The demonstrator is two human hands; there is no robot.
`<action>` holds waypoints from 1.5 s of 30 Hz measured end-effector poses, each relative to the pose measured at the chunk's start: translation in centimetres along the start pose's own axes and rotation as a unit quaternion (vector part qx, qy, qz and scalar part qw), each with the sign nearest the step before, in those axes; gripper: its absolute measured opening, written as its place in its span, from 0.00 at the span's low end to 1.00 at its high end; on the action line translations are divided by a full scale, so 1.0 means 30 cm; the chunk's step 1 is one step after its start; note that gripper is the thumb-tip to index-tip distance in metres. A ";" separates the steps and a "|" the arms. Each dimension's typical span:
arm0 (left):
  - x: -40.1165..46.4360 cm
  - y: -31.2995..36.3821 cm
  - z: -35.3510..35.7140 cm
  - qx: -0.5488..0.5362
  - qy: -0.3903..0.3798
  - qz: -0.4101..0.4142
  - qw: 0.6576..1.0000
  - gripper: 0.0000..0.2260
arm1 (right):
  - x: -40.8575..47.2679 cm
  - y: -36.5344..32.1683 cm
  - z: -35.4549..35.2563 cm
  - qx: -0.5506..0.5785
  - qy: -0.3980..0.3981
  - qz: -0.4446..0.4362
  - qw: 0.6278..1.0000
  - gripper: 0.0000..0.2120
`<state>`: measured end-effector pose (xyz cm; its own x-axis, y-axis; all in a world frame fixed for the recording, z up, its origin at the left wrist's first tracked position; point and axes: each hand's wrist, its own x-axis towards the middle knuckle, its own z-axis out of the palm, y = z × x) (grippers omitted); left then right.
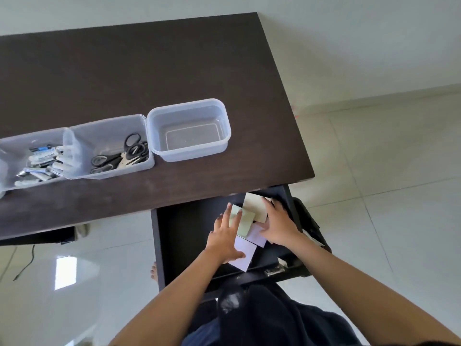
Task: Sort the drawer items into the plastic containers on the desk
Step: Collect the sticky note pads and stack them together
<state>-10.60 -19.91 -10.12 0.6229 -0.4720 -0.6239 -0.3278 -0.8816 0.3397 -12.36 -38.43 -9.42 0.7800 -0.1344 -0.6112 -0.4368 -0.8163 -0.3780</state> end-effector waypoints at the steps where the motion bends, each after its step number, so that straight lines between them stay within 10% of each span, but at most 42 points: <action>1: 0.012 0.002 0.009 0.013 -0.003 -0.002 1.000 0.53 | 0.013 0.001 0.006 -0.012 -0.011 0.002 1.000 0.43; 23: -0.041 0.010 0.002 -0.367 0.161 -0.153 0.903 0.12 | -0.013 -0.032 -0.014 0.127 0.110 -0.047 0.985 0.05; 36: -0.170 0.020 -0.058 -0.717 0.188 -0.105 0.663 0.10 | -0.102 -0.076 0.003 0.389 0.064 -0.036 0.918 0.11; 45: -0.196 0.010 -0.061 -0.760 0.179 -0.107 0.615 0.10 | -0.106 -0.136 0.056 0.389 0.035 -0.018 0.920 0.12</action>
<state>-13.07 -17.37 -5.06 0.7419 -0.0739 -0.6665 0.6628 0.2316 0.7121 -13.81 -33.72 -7.10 0.8150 -0.1732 -0.5530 -0.5780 -0.1743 -0.7972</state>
